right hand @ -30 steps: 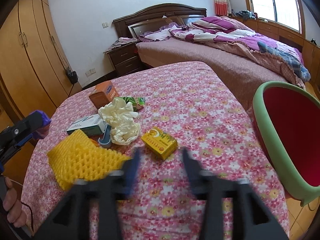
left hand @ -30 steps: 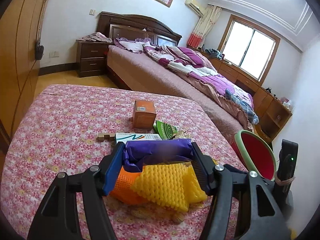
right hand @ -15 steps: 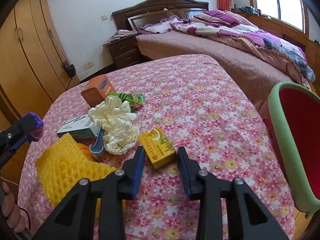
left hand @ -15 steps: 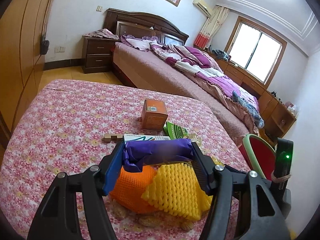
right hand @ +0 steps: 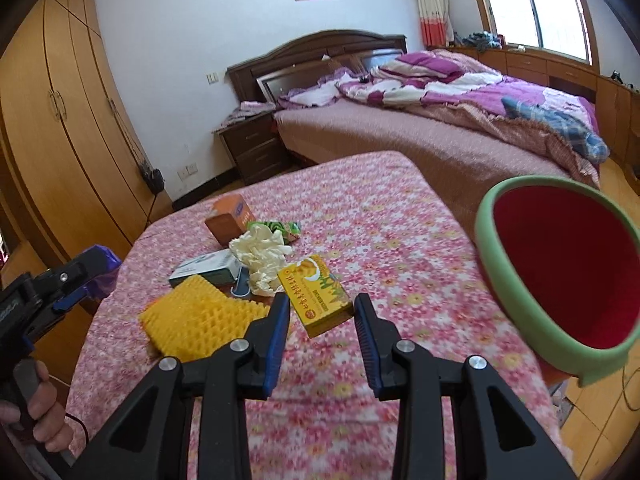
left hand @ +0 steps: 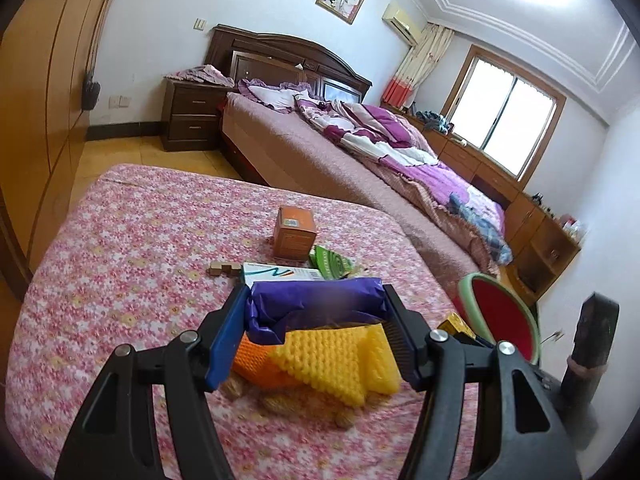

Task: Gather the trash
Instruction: 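Lift the purple wrapper with the left tool while the right tool grasps the small yellow box, then carry both items over the red bucket and open both tools to drop them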

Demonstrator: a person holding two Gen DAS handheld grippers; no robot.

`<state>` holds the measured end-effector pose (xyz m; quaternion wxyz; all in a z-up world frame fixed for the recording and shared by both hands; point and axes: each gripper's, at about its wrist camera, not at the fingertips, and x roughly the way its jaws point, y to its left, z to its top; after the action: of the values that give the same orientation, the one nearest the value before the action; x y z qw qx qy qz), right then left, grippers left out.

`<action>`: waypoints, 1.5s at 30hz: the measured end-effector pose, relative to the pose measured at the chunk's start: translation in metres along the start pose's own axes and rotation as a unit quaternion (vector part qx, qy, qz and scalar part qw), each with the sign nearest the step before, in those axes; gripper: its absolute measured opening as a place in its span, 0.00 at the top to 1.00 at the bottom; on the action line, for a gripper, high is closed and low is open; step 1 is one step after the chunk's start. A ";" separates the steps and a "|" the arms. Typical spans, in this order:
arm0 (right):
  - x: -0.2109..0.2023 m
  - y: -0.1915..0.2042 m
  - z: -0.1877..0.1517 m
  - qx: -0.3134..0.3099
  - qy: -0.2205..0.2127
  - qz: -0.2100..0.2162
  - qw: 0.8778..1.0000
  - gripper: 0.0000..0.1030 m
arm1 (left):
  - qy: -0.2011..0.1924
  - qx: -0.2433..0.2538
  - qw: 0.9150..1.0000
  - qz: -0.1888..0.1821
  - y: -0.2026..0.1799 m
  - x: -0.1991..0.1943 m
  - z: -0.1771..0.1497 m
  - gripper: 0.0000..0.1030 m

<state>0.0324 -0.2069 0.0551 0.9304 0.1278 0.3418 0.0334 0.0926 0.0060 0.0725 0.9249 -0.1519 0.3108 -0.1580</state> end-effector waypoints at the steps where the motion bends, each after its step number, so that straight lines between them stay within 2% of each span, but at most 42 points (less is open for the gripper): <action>1: -0.006 -0.001 -0.001 0.002 -0.004 0.000 1.000 0.65 | 0.000 -0.001 1.000 -0.002 -0.001 -0.001 0.000 0.37; 8: -0.031 -0.015 -0.008 0.016 -0.007 -0.017 1.000 0.65 | 0.002 0.011 1.000 -0.020 -0.019 -0.014 -0.001 0.37; 15: -0.059 -0.039 -0.009 0.047 -0.029 -0.030 0.998 0.65 | 0.003 0.032 0.999 -0.042 -0.043 -0.020 0.003 0.37; 21: -0.075 -0.063 -0.004 0.069 -0.047 -0.053 0.995 0.65 | 0.012 0.071 0.995 -0.069 -0.079 -0.012 0.006 0.37; 28: -0.089 -0.102 0.002 0.094 -0.067 -0.081 0.990 0.65 | 0.047 0.114 0.986 -0.108 -0.137 0.017 0.004 0.37; 36: -0.096 -0.155 0.011 0.108 -0.084 -0.119 0.983 0.65 | 0.081 0.154 0.977 -0.125 -0.203 0.067 -0.005 0.37; 45: -0.083 -0.208 0.011 0.125 -0.069 -0.138 0.980 0.65 | 0.110 0.198 0.964 -0.142 -0.257 0.128 -0.025 0.37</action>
<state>-0.0291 -0.4225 0.0607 0.9241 0.1969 0.2928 -0.1471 0.1230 -0.2805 0.0841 0.8646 0.0098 0.3487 -0.3616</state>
